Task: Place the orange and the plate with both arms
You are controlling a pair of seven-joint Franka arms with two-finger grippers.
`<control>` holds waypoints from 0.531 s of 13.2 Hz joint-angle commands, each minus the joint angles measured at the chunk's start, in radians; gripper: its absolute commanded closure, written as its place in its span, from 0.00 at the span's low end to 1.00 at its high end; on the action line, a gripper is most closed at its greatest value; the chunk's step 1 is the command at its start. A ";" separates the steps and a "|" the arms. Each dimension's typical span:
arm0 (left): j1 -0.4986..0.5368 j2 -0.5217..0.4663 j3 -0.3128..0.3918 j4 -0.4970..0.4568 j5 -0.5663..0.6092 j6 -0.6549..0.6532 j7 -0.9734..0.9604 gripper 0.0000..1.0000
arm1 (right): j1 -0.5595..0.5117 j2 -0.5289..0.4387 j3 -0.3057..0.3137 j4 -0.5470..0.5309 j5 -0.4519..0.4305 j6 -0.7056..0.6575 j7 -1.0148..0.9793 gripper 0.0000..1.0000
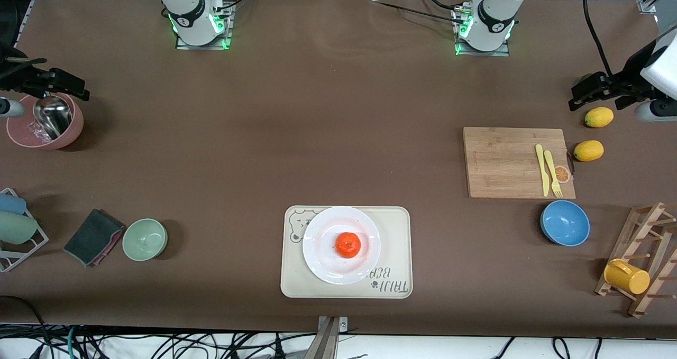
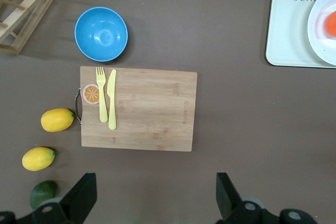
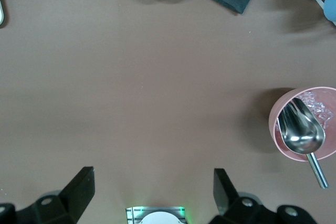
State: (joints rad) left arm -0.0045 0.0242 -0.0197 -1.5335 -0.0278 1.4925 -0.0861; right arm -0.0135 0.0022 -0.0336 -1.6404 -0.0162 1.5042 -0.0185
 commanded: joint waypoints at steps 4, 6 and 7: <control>0.005 0.014 -0.005 0.030 -0.027 -0.015 -0.004 0.00 | -0.005 -0.015 0.018 -0.058 -0.008 0.082 0.011 0.00; 0.005 0.013 -0.008 0.030 -0.027 -0.015 -0.006 0.00 | -0.005 -0.008 0.020 -0.056 -0.007 0.079 0.017 0.00; 0.005 0.014 -0.008 0.030 -0.027 -0.015 -0.006 0.00 | -0.005 -0.007 0.020 -0.055 -0.007 0.082 0.017 0.00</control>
State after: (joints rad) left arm -0.0046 0.0242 -0.0234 -1.5335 -0.0278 1.4925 -0.0861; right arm -0.0130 0.0046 -0.0231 -1.6837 -0.0162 1.5737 -0.0127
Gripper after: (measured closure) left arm 0.000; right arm 0.000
